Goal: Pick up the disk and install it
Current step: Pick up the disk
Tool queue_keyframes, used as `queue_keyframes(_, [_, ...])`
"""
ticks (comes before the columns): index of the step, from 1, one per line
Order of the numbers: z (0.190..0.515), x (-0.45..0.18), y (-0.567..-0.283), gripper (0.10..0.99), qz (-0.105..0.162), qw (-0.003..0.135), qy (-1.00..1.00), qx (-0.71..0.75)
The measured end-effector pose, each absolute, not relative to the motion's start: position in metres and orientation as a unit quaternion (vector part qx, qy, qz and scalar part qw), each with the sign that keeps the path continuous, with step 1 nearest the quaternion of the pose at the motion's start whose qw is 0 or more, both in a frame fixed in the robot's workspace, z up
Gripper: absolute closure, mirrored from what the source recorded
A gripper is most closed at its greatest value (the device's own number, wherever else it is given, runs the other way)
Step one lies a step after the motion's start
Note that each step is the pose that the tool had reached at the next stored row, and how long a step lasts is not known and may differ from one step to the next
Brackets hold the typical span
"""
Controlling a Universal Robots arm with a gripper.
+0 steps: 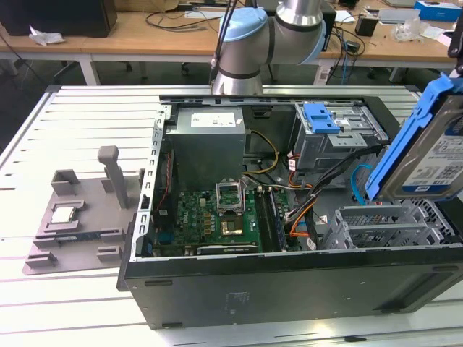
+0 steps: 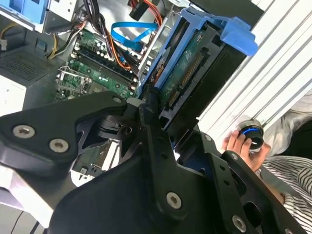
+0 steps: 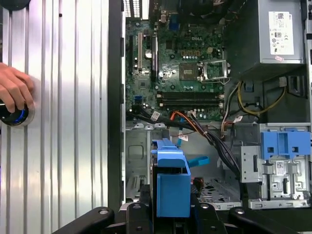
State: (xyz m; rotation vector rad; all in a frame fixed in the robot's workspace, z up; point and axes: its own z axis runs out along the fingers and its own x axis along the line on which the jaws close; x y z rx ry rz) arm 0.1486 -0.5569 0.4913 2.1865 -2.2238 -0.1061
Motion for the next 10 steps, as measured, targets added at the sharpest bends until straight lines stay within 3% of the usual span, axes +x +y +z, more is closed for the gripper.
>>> queue_keyframes(10, [0.465, 0.138, -0.557, 0.725, -0.034, 0.01, -0.716, 0.697])
